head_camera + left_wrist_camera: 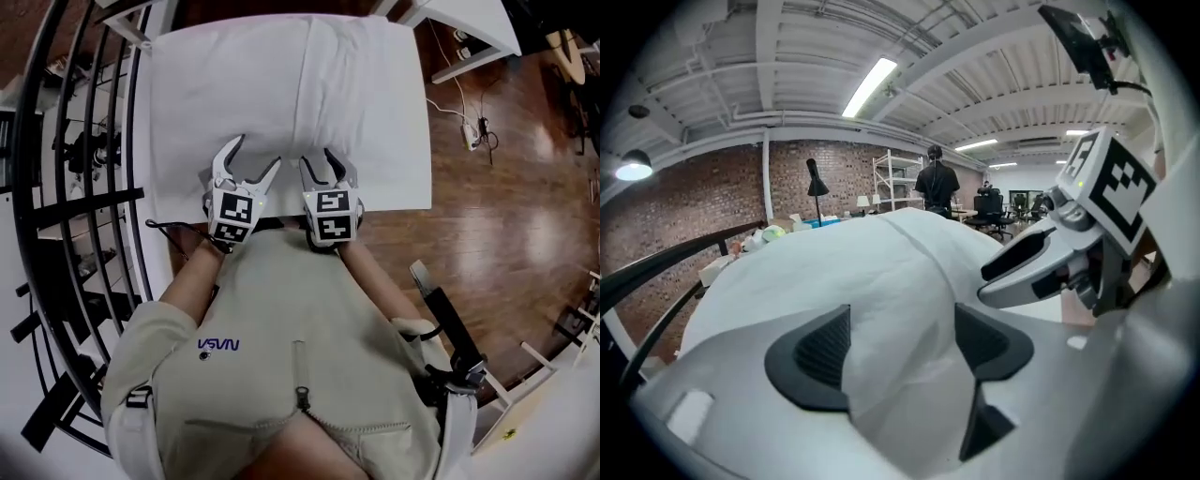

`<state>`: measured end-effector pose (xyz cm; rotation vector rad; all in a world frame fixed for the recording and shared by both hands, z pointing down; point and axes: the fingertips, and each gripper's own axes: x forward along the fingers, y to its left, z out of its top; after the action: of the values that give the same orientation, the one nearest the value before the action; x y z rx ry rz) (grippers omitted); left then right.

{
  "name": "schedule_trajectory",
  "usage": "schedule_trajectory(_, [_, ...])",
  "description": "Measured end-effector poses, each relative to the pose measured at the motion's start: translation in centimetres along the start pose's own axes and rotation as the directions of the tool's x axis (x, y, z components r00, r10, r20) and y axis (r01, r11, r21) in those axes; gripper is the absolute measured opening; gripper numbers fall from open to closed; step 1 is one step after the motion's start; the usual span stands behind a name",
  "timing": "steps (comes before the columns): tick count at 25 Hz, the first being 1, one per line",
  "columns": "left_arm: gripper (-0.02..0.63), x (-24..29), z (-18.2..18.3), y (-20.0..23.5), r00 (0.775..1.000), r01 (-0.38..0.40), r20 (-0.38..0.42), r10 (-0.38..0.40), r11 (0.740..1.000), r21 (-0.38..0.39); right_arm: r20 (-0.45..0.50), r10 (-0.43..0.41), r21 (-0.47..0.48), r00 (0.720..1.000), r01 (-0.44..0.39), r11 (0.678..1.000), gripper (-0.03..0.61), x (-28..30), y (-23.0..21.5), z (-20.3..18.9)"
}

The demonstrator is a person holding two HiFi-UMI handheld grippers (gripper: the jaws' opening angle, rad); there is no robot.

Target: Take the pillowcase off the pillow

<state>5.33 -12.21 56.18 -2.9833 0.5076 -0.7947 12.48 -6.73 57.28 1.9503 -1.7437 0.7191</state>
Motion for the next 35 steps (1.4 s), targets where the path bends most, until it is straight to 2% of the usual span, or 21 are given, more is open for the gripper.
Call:
schedule_trajectory(2, [0.346, 1.0, -0.9, -0.2, 0.999, -0.018, -0.030, 0.019, 1.000, 0.010, -0.023, 0.004, -0.004, 1.000, -0.004, 1.000, 0.198, 0.9, 0.2, -0.7])
schedule_trajectory(5, [0.337, 1.8, -2.1, 0.2, 0.992, -0.099, -0.074, 0.100, 0.995, 0.016, -0.044, -0.008, -0.050, 0.999, 0.006, 0.999, 0.198, 2.3, 0.4, -1.1])
schedule_trajectory(7, [0.236, 2.0, -2.7, 1.0, 0.985, -0.145, -0.091, 0.148, 0.989, 0.032, -0.054, -0.032, -0.098, 0.998, 0.027, 0.995, 0.181, 2.8, 0.2, -0.9])
schedule_trajectory(10, [0.089, 1.6, -2.0, 1.6, 0.982, -0.169, -0.082, 0.171, 0.985, 0.026, -0.043, -0.072, -0.162, 0.997, 0.064, 0.985, 0.065, 2.5, -0.3, -0.6])
schedule_trajectory(12, [0.033, 1.0, -0.6, 2.2, 0.982, -0.184, -0.051, 0.184, 0.983, 0.007, -0.014, -0.084, -0.176, 0.996, 0.081, 0.981, 0.029, 1.6, -0.6, -0.1])
schedule_trajectory(17, [0.021, -1.5, 5.0, 5.3, 0.965, -0.251, 0.068, 0.253, 0.967, -0.036, 0.104, -0.160, -0.194, 0.982, 0.178, 0.965, 0.020, -1.8, -2.8, 2.7])
schedule_trajectory(20, [0.020, -2.5, 7.1, 6.9, 0.954, -0.268, 0.116, 0.276, 0.960, -0.075, 0.154, -0.244, -0.186, 0.958, 0.270, 0.945, 0.015, -3.8, -5.5, 4.0])
schedule_trajectory(23, [0.020, -3.2, 7.9, 8.7, 0.943, -0.277, 0.144, 0.299, 0.949, -0.153, 0.170, -0.338, -0.118, 0.926, 0.360, 0.925, 0.014, -5.5, -9.3, 4.1])
schedule_trajectory(25, [0.020, -3.6, 7.6, 8.9, 0.945, -0.265, 0.143, 0.293, 0.946, -0.189, 0.145, -0.380, -0.072, 0.914, 0.393, 0.917, 0.012, -6.3, -11.6, 3.2])
schedule_trajectory(28, [0.020, -3.7, 5.8, 6.9, 0.962, -0.226, 0.110, 0.252, 0.952, -0.204, 0.068, -0.376, -0.046, 0.924, 0.379, 0.924, 0.012, -6.1, -12.5, 0.7])
schedule_trajectory(32, [0.020, -3.2, -0.4, 3.0, 0.983, -0.179, 0.002, 0.185, 0.952, -0.248, -0.111, -0.290, 0.083, 0.951, 0.300, 0.950, 0.014, -4.5, -11.7, -5.6])
schedule_trajectory(35, [0.020, -2.9, -3.5, 1.4, 0.987, -0.158, -0.046, 0.151, 0.950, -0.270, -0.189, -0.234, 0.104, 0.954, 0.256, 0.961, 0.015, -3.9, -10.9, -8.7])
